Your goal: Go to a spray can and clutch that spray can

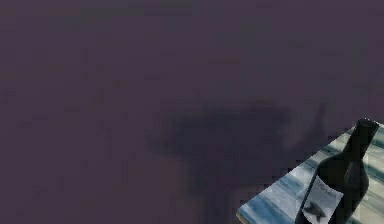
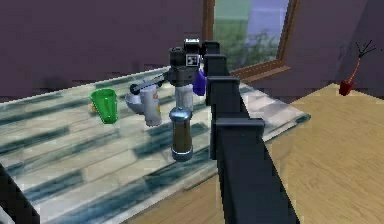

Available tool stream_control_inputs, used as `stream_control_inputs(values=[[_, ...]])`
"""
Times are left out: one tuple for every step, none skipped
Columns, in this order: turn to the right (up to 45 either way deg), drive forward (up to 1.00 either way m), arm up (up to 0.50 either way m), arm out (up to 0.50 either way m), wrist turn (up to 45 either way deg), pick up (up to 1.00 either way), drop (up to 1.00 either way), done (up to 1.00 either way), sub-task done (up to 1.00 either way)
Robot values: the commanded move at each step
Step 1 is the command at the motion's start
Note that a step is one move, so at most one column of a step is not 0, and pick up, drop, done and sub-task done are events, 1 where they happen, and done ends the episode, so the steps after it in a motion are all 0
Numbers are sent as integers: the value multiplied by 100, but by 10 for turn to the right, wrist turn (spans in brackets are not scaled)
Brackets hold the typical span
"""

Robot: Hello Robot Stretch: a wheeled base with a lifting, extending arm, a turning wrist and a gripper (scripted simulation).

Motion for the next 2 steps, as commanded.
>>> stream_control_inputs(values=[[0, 0, 0, 0, 0, 100, 0, 0, 0], [0, 0, 0, 0, 0, 0, 0, 100, 0]])
